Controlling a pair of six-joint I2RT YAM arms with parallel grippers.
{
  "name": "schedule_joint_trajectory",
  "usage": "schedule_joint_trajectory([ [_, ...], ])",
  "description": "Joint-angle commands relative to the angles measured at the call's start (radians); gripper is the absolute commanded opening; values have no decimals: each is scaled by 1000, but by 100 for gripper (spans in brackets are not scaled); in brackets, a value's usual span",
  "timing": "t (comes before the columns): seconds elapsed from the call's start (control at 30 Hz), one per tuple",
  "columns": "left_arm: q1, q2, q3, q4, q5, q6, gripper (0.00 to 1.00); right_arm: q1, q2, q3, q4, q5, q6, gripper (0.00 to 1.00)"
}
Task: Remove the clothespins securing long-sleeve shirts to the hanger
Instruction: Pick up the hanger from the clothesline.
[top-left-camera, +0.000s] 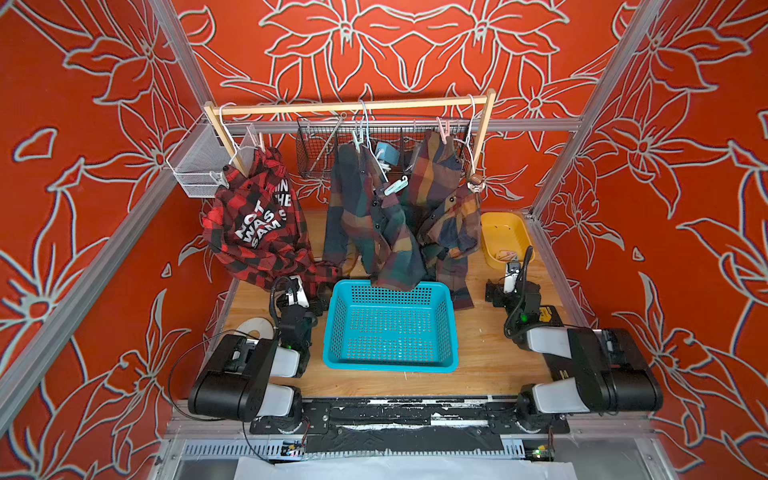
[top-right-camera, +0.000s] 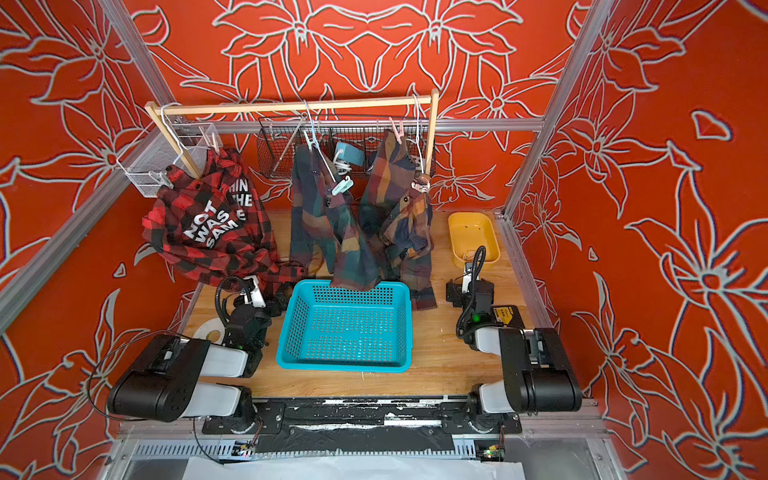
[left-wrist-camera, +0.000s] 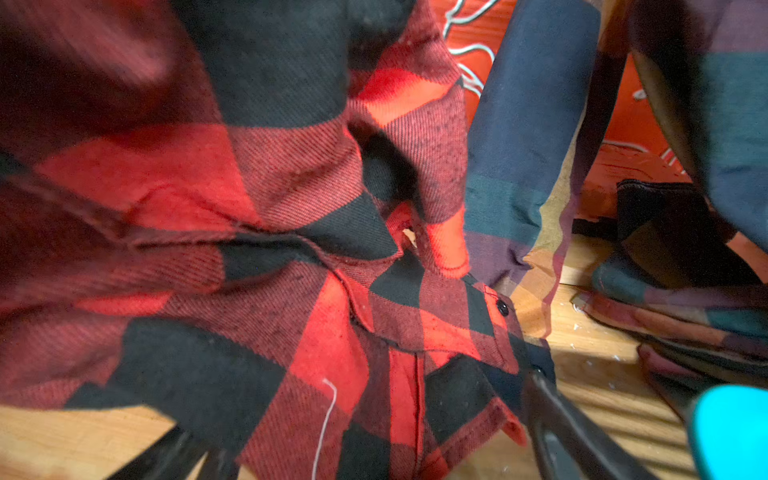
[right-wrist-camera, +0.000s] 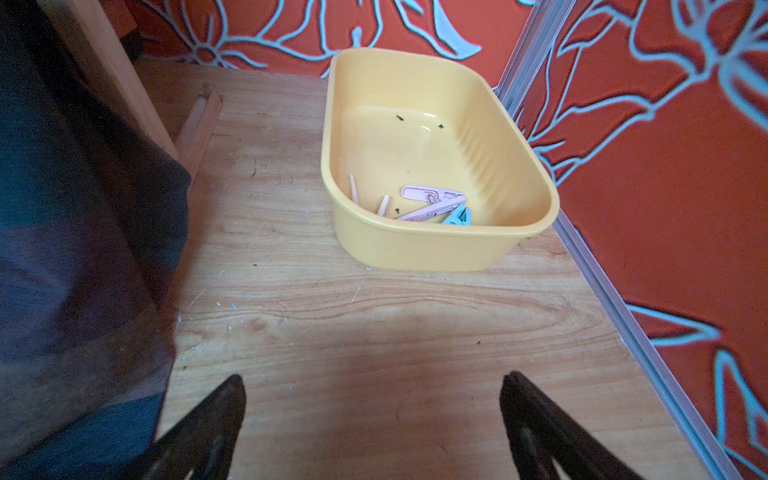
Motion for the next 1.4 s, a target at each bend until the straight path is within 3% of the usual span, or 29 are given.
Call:
schedule_joint_trajectory([
  [0.0,-4,3,9,26,-3,16,97,-2,-4,18,-4,-2,-12,97],
  [0.7,-14,-18,24,-4,-41,16,97,-4,-9,14,2,2,-12,98],
  [0.73,-16,-58,37,-66,-42,10,97,4,-25,19,1,38,-6,98],
  [0.9,-21,-312,72,-314,-44,11,98,26,-271,293,-555,119,59,98],
  [1.0,-29,-515,93,-490,6,17,97,19,-388,419,-734,127,255,97],
  [1.23,-51,-933,179,-868,-4,-51,97,14,-537,548,-952,-172,246,92],
  [1.37,-52,-1152,228,-1033,88,-60,97,28,-570,697,-1128,-285,202,87],
])
